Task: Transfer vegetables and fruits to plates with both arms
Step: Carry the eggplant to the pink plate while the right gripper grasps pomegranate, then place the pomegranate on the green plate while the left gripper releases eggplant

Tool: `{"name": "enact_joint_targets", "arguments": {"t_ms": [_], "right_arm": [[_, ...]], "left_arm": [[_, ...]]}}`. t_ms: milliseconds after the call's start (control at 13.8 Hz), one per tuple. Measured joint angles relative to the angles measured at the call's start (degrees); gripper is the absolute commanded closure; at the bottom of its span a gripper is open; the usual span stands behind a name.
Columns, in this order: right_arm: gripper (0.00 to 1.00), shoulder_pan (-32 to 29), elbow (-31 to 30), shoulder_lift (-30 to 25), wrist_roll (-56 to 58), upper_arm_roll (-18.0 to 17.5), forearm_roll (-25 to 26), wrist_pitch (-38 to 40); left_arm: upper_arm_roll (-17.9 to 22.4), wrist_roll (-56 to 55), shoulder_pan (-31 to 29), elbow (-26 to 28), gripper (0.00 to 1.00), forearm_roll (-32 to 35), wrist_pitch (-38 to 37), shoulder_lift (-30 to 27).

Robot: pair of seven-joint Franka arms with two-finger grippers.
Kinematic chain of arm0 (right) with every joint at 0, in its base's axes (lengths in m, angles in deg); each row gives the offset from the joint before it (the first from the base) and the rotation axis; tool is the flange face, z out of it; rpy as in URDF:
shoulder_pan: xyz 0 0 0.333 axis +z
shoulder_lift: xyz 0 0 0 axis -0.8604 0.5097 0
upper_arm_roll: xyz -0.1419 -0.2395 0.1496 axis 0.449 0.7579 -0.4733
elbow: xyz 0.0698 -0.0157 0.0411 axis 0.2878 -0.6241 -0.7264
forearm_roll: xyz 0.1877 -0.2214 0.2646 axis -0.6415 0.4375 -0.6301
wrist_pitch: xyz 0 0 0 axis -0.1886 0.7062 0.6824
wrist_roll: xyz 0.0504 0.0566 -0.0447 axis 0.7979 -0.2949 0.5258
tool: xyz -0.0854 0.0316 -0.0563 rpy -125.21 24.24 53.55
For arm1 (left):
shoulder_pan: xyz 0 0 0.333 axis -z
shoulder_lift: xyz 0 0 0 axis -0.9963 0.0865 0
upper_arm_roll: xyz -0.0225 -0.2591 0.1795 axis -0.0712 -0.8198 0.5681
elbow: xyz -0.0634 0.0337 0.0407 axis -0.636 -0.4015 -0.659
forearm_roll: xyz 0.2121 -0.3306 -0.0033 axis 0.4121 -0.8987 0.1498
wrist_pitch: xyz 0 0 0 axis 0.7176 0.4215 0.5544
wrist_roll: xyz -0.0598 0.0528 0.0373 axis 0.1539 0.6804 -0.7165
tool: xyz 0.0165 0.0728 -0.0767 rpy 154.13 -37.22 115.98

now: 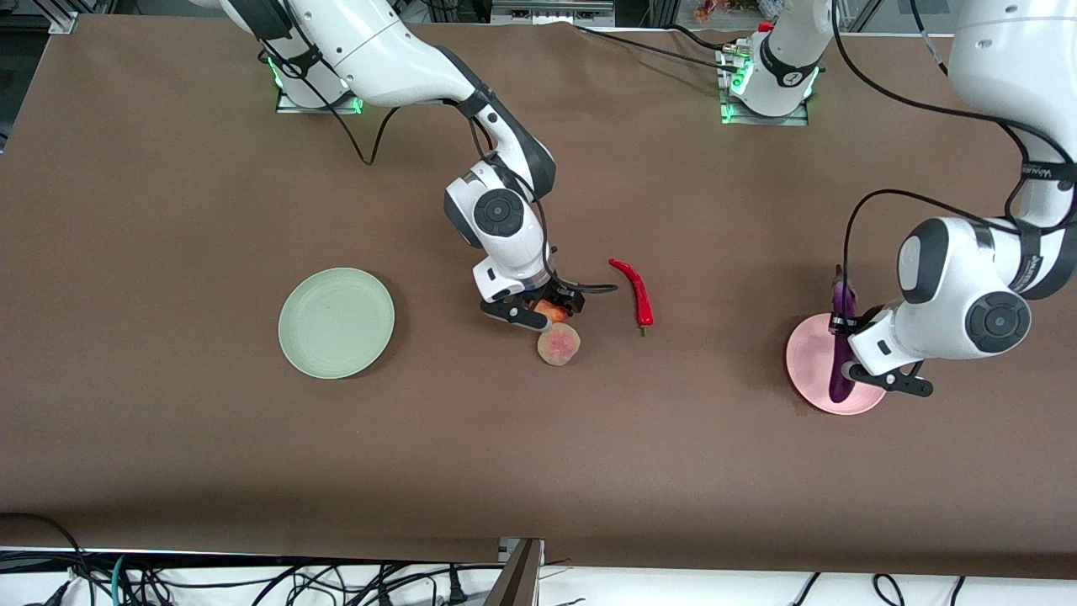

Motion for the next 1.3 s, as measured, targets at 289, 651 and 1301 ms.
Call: {"name": "enact_joint_targets", "arguments": {"t_ms": [289,651,1301], "right_arm": [[0.78,0.0,0.3,0.0,0.2,0.1,0.0,0.3],[0.78,-3.8,2.6,-5.4,9.6,1.6,0.0,17.2],[0.65,-19.8,-5.6,-13.6,53.2,9.7,-0.1,31.4]], "left_arm": [[-0.7,0.5,-0.1,0.0,0.0,0.0,1.8,3.5],[-3.5,0.3,-0.1,-0.9,0.0,-0.9,-0.2,2.4],[-15.0,-24.5,7.5,0.1,0.0,-8.7,0.7,1.7]]}}
